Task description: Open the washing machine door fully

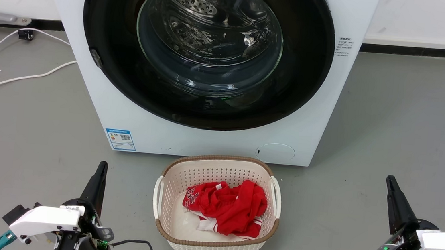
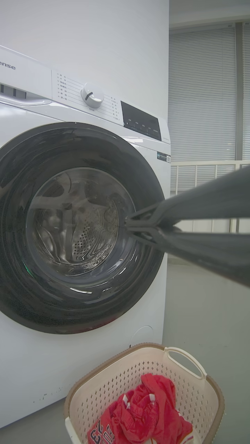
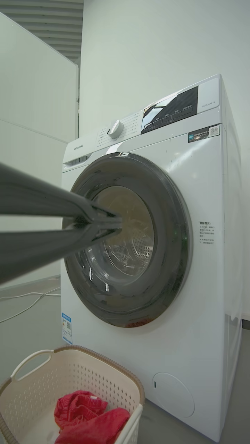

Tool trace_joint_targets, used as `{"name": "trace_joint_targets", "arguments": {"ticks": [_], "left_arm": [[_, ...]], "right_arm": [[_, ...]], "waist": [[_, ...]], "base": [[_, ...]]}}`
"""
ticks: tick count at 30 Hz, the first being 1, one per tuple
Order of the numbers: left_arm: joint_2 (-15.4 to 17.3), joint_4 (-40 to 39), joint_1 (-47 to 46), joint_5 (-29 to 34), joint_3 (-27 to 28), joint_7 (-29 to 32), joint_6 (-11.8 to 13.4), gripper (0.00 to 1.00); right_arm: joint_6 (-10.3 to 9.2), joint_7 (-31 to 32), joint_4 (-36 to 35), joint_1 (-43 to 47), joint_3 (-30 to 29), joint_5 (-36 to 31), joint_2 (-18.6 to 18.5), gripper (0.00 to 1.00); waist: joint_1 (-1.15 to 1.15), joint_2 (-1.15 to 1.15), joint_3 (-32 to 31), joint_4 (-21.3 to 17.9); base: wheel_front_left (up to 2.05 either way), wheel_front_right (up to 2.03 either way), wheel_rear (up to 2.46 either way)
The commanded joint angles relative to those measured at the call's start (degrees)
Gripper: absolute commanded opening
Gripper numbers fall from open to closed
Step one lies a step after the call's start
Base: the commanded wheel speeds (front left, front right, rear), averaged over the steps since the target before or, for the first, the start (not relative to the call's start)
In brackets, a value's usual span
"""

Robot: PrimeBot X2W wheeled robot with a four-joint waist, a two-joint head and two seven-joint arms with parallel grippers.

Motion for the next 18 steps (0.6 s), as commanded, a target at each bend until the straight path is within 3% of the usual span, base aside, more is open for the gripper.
{"name": "trace_joint_targets", "arguments": {"ticks": [1, 3, 4, 18], "left_arm": [[-0.1, 0.0, -0.5, 0.3, 0.2, 0.2, -0.2, 0.0], [-0.1, 0.0, -0.5, 0.3, 0.2, 0.2, -0.2, 0.0], [0.0, 0.2, 0.1, 0.0, -0.1, 0.0, 0.0, 1.0], [-0.1, -2.3, 0.5, 2.3, -3.6, -3.6, 0.0, 1.0]], "right_arm": [[0.0, 0.1, 0.1, -0.8, -0.1, -0.4, 0.3, 0.0], [0.0, 0.2, 0.1, -0.8, -0.1, -0.4, 0.3, 0.0], [0.01, 0.0, 0.1, 0.1, 0.0, 0.0, 0.0, 1.0], [0.0, -3.6, -2.6, 1.8, 2.4, -3.5, 0.1, 1.0]], "waist": [[0.0, 0.0, 0.0, 0.0], [0.0, 0.0, 0.0, 0.0], [0.0, 0.0, 0.0, 0.0], [0.0, 0.0, -0.1, 0.0]], "base": [[0.0, 0.0, 0.0], [0.0, 0.0, 0.0], [0.0, 0.0, 0.0], [0.0, 0.0, 0.0]]}}
